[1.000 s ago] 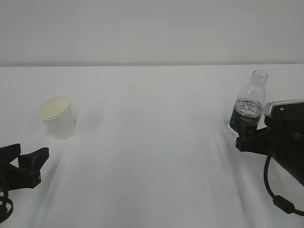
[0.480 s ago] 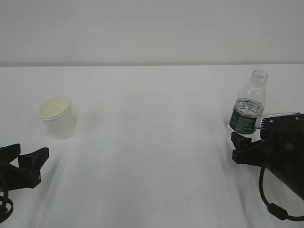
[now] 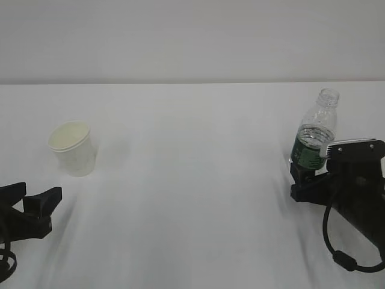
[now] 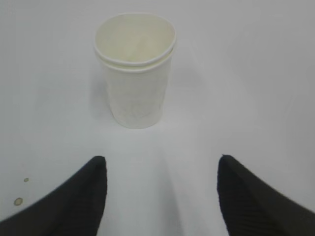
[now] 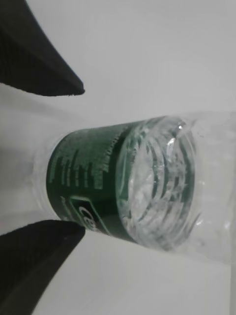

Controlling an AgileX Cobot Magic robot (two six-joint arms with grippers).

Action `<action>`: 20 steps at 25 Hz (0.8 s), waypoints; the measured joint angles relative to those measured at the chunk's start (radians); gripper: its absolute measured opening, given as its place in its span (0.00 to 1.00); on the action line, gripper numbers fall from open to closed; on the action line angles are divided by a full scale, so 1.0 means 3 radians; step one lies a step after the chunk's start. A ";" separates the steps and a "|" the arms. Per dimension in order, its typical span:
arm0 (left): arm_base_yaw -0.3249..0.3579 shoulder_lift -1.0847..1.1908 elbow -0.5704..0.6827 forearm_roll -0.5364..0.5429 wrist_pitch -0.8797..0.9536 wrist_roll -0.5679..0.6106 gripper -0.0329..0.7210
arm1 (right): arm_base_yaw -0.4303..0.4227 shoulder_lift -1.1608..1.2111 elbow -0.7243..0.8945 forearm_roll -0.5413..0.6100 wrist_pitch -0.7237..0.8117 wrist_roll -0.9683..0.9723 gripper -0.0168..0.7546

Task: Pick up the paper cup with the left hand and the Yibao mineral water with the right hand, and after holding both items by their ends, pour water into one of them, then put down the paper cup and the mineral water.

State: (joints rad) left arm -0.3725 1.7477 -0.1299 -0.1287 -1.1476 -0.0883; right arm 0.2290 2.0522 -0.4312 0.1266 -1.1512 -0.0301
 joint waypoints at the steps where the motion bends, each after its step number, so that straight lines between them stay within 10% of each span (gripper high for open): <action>1: 0.0000 0.0000 0.0000 0.0000 0.0000 0.0000 0.71 | 0.0000 0.0014 0.0000 0.0006 0.0000 0.0000 0.79; 20: 0.0000 0.0000 0.0000 0.0000 0.0000 0.0000 0.71 | 0.0000 0.0035 -0.0154 0.0070 0.0000 0.0000 0.79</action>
State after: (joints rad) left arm -0.3725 1.7477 -0.1299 -0.1287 -1.1476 -0.0883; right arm 0.2290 2.0628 -0.4773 0.1476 -1.1512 -0.0301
